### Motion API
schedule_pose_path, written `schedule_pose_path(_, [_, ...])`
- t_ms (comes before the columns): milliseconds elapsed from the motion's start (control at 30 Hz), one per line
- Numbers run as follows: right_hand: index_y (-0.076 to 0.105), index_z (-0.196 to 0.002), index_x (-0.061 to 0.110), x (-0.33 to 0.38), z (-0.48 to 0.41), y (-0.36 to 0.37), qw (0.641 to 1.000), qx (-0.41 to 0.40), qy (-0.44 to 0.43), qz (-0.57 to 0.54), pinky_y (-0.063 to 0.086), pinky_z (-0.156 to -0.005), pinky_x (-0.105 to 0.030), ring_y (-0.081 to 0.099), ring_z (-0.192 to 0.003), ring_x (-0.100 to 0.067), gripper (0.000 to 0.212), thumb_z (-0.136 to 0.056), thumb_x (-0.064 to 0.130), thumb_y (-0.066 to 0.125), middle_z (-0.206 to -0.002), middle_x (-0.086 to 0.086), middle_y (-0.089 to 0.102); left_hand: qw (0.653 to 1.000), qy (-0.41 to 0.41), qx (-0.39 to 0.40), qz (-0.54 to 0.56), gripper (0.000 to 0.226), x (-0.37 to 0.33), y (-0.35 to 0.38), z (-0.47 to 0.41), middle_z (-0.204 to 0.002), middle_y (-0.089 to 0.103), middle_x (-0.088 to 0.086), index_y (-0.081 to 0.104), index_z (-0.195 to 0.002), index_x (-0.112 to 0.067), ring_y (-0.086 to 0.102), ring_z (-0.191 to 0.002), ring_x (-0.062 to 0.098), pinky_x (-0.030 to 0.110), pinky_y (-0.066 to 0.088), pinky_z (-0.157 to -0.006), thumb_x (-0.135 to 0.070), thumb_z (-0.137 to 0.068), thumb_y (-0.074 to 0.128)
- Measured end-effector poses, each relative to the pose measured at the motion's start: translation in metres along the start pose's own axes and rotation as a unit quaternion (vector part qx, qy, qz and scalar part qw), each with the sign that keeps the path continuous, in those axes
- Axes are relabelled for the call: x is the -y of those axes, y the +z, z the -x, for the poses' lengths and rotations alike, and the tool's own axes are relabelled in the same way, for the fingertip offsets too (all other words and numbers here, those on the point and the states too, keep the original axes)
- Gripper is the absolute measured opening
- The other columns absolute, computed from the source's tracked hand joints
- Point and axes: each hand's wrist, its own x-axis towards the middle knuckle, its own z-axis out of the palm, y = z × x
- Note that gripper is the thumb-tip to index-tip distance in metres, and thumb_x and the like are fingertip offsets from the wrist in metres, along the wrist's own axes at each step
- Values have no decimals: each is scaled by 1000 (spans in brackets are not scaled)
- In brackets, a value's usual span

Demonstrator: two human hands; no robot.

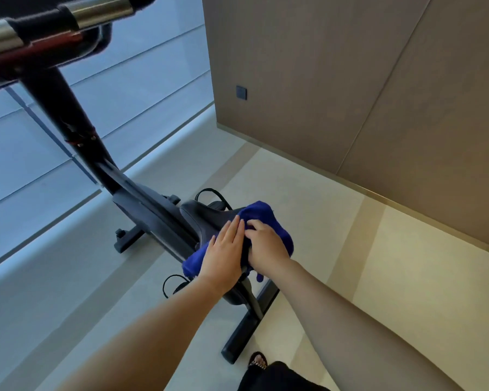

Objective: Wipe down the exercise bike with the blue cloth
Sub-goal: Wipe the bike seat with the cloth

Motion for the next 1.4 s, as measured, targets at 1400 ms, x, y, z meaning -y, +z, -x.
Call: schedule_pose_path(1400, [21, -146, 16, -15, -138, -5, 923, 221, -313, 47, 22, -113, -36, 21, -139, -18, 56, -95, 19, 44, -154, -2, 22, 902, -422, -20, 93, 64, 4, 10, -60, -156, -9, -5, -5, -147, -26, -1, -143, 22, 49, 21, -111, -34, -97, 34])
